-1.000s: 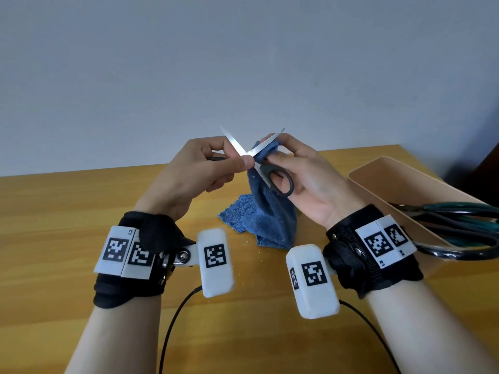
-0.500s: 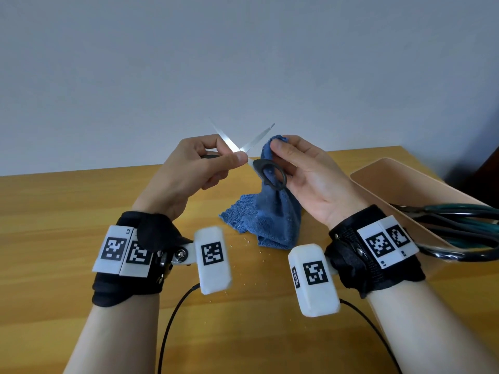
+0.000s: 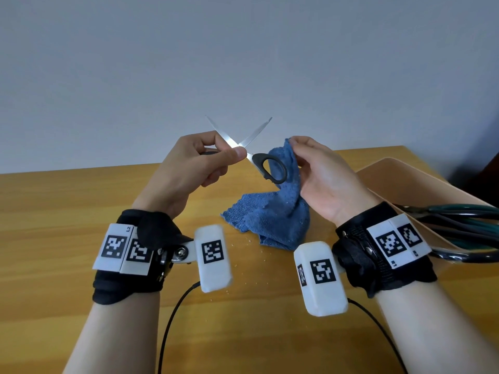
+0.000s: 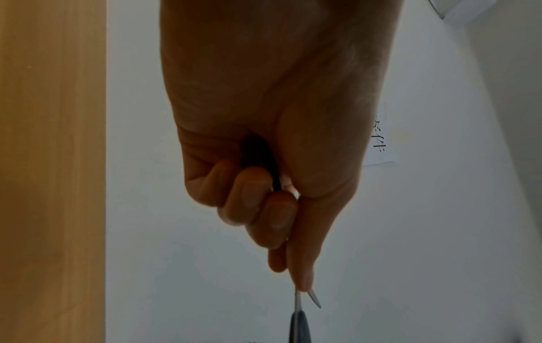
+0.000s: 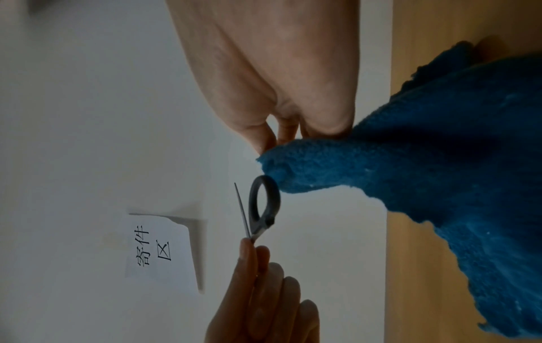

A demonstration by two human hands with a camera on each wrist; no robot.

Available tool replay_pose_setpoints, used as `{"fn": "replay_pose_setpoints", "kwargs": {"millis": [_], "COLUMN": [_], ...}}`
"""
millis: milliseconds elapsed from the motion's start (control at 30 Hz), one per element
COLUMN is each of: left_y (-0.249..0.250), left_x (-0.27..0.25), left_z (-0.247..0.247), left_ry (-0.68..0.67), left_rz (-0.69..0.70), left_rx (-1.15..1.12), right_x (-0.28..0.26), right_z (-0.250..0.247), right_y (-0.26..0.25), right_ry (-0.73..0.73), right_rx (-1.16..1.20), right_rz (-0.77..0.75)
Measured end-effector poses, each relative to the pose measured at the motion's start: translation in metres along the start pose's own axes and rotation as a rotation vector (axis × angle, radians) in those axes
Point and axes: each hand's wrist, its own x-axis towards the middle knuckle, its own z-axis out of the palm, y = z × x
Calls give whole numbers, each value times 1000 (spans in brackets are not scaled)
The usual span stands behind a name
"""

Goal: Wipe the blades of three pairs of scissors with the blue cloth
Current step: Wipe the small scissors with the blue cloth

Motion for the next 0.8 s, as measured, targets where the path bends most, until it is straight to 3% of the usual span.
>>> {"fn": "replay_pose_setpoints", "kwargs": {"millis": [367,667,800], "left_y": [2,-1,0], "left_x": [-1,0,0], "left_z": [11,13,12], "left_ry": [-70,-56,-48], "left_rz": [5,-7,2], "left_rx": [7,16,24], "right_x": [-7,-11,-8], "right_z": [-1,6,5], "right_y": [-13,-5,0], "right_ry": [-105,-216,-130], "right_rx": [203,74,85], "right_rz": [106,84,90]}}
